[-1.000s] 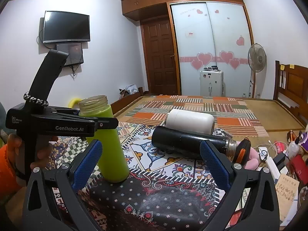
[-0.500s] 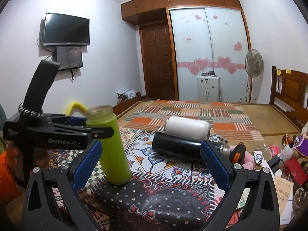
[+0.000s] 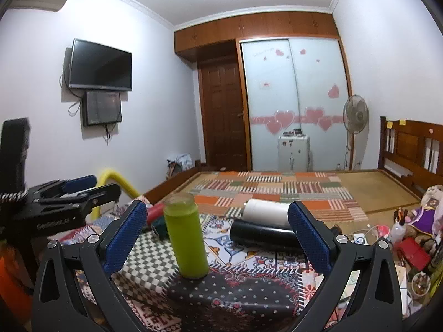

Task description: Flip cup upright

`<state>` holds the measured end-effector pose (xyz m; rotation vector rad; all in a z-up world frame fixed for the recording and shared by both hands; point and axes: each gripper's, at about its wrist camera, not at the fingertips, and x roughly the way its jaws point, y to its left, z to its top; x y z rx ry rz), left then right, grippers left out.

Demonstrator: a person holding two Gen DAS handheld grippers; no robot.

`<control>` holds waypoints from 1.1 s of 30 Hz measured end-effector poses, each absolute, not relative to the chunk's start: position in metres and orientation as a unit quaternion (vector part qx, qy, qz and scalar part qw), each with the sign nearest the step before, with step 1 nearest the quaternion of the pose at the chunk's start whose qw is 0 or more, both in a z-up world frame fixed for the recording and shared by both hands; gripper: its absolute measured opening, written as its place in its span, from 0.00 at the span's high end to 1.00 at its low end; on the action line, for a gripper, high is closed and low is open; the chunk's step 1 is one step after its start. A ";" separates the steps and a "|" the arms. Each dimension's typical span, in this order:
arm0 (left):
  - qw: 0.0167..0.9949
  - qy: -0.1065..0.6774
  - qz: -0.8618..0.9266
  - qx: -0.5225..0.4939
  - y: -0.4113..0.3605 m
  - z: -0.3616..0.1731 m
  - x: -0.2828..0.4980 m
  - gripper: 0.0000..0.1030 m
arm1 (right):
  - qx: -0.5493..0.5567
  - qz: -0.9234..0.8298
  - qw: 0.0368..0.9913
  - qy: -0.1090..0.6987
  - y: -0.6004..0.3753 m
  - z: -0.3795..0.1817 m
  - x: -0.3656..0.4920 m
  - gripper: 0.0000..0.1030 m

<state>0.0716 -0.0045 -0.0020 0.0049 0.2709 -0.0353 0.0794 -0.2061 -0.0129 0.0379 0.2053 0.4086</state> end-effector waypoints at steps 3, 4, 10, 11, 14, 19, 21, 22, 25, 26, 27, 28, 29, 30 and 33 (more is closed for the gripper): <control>0.994 0.110 -0.008 0.005 -0.006 0.002 0.053 0.24 | 0.020 0.197 0.976 0.088 -0.202 -0.008 0.067 0.01; 0.995 0.103 -0.005 0.006 -0.007 0.003 0.048 0.22 | 0.021 0.194 0.977 0.083 -0.200 -0.006 0.062 0.01; 0.998 0.069 0.002 0.004 -0.010 0.000 0.021 0.12 | 0.010 0.182 0.981 0.061 -0.193 -0.005 0.044 0.00; 0.998 0.066 0.004 0.004 -0.009 -0.001 0.018 0.12 | 0.006 0.181 0.982 0.059 -0.192 -0.006 0.043 0.00; 0.998 0.060 0.007 0.003 -0.010 -0.002 0.011 0.10 | 0.003 0.178 0.982 0.061 -0.190 -0.009 0.039 0.00; 0.999 0.050 0.016 0.007 -0.010 -0.006 0.003 0.04 | 0.009 0.175 0.982 0.071 -0.192 -0.013 0.040 0.00; 0.999 0.050 0.016 0.008 -0.010 -0.008 0.000 0.03 | 0.012 0.175 0.982 0.073 -0.193 -0.015 0.039 0.00; 0.999 0.050 0.016 0.008 -0.010 -0.008 0.000 0.02 | 0.013 0.174 0.982 0.074 -0.194 -0.015 0.039 0.00; 0.999 0.049 0.019 0.009 -0.010 -0.010 -0.002 0.01 | 0.014 0.172 0.982 0.076 -0.195 -0.016 0.039 0.00; 0.999 0.048 0.021 0.010 -0.011 -0.010 -0.002 0.01 | 0.014 0.171 0.982 0.075 -0.195 -0.016 0.039 0.00; 0.999 0.047 0.021 0.010 -0.011 -0.011 -0.003 0.00 | 0.014 0.170 0.982 0.075 -0.196 -0.016 0.039 0.00; 0.999 0.047 0.022 0.009 -0.012 -0.010 -0.001 0.00 | 0.014 0.170 0.982 0.075 -0.196 -0.016 0.038 0.00; 0.999 0.048 0.021 0.008 -0.011 -0.011 -0.001 0.00 | 0.013 0.170 0.983 0.075 -0.195 -0.016 0.037 0.00; 0.999 0.048 0.021 0.007 -0.011 -0.011 -0.001 0.00 | 0.013 0.170 0.983 0.075 -0.195 -0.016 0.037 0.00; 0.999 0.050 0.022 0.003 -0.010 -0.011 0.000 0.00 | 0.013 0.169 0.983 0.075 -0.194 -0.016 0.036 0.00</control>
